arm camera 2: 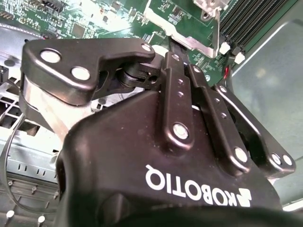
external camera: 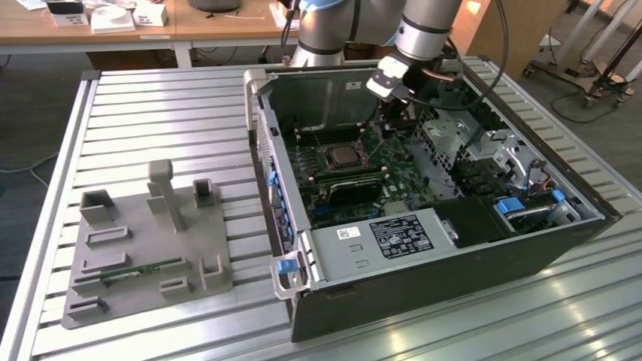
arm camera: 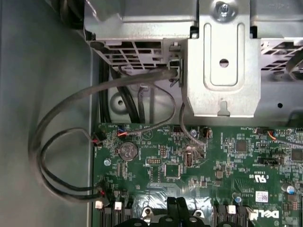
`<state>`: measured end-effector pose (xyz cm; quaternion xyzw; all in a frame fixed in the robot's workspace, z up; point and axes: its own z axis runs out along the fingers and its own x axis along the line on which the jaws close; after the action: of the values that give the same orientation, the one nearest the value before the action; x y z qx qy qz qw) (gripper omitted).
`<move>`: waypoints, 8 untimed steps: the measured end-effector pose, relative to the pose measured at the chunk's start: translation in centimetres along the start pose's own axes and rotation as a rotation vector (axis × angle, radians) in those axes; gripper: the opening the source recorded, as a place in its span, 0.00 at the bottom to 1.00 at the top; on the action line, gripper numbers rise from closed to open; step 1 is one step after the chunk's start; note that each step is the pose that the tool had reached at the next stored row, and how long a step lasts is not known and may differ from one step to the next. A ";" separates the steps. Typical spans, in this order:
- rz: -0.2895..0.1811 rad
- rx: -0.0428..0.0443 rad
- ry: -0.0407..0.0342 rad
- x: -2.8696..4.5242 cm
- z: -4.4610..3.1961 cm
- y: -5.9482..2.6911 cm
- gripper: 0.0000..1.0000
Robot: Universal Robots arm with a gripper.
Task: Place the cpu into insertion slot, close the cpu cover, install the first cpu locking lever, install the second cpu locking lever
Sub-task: 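Close the cpu cover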
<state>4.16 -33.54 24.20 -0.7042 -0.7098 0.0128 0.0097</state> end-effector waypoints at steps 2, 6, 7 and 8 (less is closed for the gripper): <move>-0.001 0.0062 0.0002 0.01 -0.01 -0.11 0.10; -0.002 0.0130 0.0000 0.03 -0.01 -0.55 0.10; -0.002 0.0136 0.0000 0.03 0.00 -0.73 0.10; -0.002 0.0140 0.0001 0.04 0.01 -0.92 0.10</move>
<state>3.24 -33.51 24.22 -0.7035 -0.7104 0.0177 0.0147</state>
